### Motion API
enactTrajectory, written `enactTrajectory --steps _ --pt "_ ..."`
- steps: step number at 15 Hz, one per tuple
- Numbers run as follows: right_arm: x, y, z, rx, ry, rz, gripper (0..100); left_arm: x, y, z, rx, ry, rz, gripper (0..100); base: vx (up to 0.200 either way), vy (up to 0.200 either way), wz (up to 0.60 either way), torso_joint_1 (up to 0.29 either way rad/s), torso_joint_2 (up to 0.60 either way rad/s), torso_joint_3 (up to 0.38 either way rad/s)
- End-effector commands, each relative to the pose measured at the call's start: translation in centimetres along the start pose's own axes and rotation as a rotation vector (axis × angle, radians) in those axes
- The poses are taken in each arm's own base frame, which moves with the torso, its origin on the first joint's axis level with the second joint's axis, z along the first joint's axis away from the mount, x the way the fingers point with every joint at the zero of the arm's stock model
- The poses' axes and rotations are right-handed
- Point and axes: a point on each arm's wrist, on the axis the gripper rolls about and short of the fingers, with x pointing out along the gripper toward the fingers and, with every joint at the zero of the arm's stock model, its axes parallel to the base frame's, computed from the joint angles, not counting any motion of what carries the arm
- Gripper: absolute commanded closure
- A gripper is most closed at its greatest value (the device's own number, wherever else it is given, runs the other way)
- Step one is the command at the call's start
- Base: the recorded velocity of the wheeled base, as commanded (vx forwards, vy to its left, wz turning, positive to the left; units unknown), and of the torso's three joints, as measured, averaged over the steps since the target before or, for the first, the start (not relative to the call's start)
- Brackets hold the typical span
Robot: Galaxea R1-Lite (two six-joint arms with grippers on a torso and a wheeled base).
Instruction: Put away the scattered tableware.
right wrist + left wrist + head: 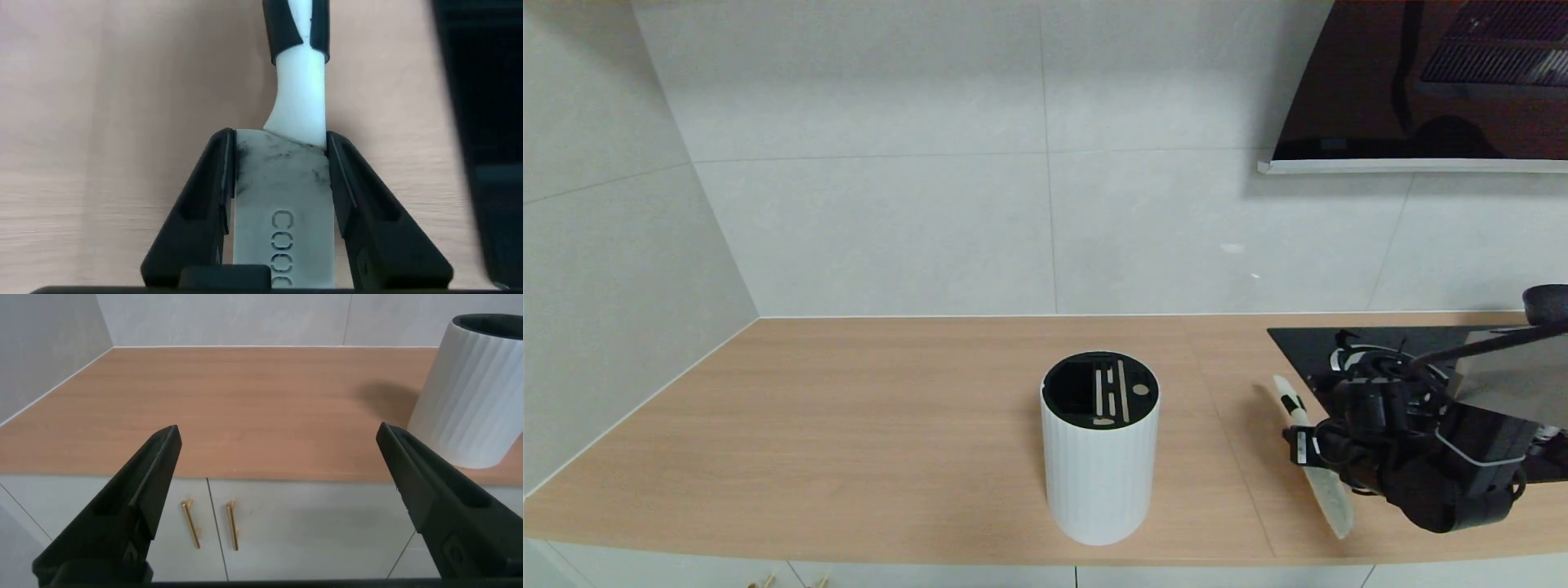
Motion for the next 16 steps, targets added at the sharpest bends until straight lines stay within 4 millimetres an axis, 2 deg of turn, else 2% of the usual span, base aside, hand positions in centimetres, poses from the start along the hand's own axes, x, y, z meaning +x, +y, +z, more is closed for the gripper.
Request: enactTrajectory --steps 1,2,4,6,7,9,10,11,13,14,15,16 --pt "-4.5 0.1 3.5 0.02 -0.114 0.052 100 0.0 0.0 0.0 0.0 0.0 -0.001 0 0.0 0.0 0.0 0.0 0.0 0.0" --pt "-5.6 0.4 3.9 0.014 -0.129 0.08 100 0.0 0.0 0.0 0.001 0.0 0.001 0 0.0 0.0 0.0 0.0 0.0 0.0" --pt "-6.6 1.2 4.3 0.004 -0.151 0.109 100 0.0 0.0 0.0 0.0 0.0 0.001 0 0.0 0.0 0.0 0.0 0.0 0.0" --pt "-9.1 2.6 5.7 -0.01 -0.217 0.16 100 -0.1 0.0 0.5 -0.006 -0.025 0.013 0 0.0 0.0 0.0 0.0 0.0 0.0" --pt "-10.6 3.2 6.9 -0.014 -0.259 0.187 100 -0.6 0.0 2.2 -0.015 -0.089 0.008 0 0.0 0.0 0.0 0.0 0.0 0.0" --pt "-12.1 3.9 8.3 -0.021 -0.273 0.209 100 -1.5 -0.1 4.6 -0.015 -0.141 -0.047 0 0.0 0.0 0.0 0.0 0.0 0.0" --pt "-12.8 4.6 10.3 -0.019 -0.318 0.227 100 -1.5 -0.4 7.1 -0.01 -0.073 -0.189 0 0.0 0.0 0.0 0.0 0.0 0.0" --pt "-13.8 5.5 11.6 -0.02 -0.365 0.258 100 -1.0 -0.6 8.8 -0.016 0.006 -0.28 0 0.0 0.0 0.0 0.0 0.0 0.0" --pt "-15.7 7.7 13.1 -0.035 -0.412 0.335 100 1.7 -0.9 12.4 -0.03 0.126 -0.378 0 0.0 0.0 0.0 0.0 0.0 0.0" --pt "-16.9 9.8 13.2 -0.057 -0.422 0.406 100 4.6 -1.1 15.2 -0.045 0.189 -0.424 0 0.0 0.0 0.0 0.0 0.0 0.0" --pt "-17.8 11.4 12.9 -0.074 -0.423 0.459 100 7.2 -1.3 17.0 -0.055 0.234 -0.453 0 0.0 0.0 0.0 0.0 0.0 0.0" --pt "-18.8 13.2 13.1 -0.088 -0.442 0.522 100 10.2 -1.7 17.8 -0.056 0.297 -0.486 0 0.0 0.0 0.0 0.0 0.0 0.0"
